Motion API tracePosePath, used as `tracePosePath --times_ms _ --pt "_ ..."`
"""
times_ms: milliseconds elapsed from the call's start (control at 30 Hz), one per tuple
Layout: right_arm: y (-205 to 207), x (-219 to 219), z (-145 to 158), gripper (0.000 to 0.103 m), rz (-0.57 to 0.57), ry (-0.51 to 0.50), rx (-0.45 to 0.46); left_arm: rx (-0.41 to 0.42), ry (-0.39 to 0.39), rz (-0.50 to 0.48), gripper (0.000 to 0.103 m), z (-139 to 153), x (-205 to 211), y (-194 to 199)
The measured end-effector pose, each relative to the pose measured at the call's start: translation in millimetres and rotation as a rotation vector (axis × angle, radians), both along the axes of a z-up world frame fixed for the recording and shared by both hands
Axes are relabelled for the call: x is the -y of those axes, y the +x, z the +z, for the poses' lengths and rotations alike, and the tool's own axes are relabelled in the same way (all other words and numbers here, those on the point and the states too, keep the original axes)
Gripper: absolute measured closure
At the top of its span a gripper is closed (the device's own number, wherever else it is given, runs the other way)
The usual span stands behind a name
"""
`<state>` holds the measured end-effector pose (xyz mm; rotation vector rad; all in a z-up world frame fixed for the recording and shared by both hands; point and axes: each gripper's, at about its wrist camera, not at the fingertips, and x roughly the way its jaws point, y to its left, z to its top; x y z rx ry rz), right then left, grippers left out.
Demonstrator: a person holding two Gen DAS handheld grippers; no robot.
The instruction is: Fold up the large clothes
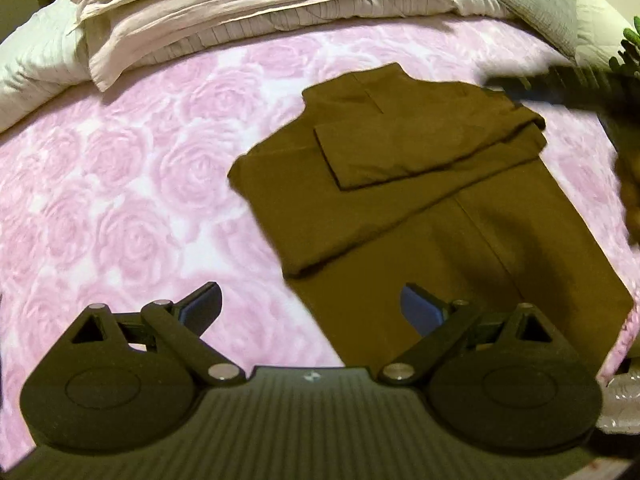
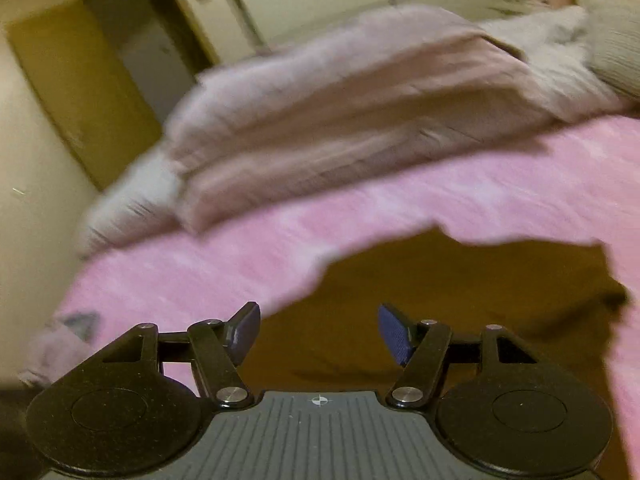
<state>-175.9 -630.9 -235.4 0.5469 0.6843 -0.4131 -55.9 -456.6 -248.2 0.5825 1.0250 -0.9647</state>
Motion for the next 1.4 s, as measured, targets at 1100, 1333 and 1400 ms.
tracePosePath --times_ms 1100,1333,1400 --pt "-76.1 211.7 -95.4 0.039 0.301 -0.251 -0.327 0.111 -0.111 -0.049 0.101 -29.6 178.9 129.5" --pt "-49.3 203.1 -115.9 0.048 0.407 -0.292 -0.324 0.067 -0.079 -0.112 0.101 -35.1 187.5 121.6" --pt "-44.5 201.0 -116.8 0.049 0.43 -0.302 -0.307 0.057 -0.083 -0.108 0.101 -38.0 187.0 120.0"
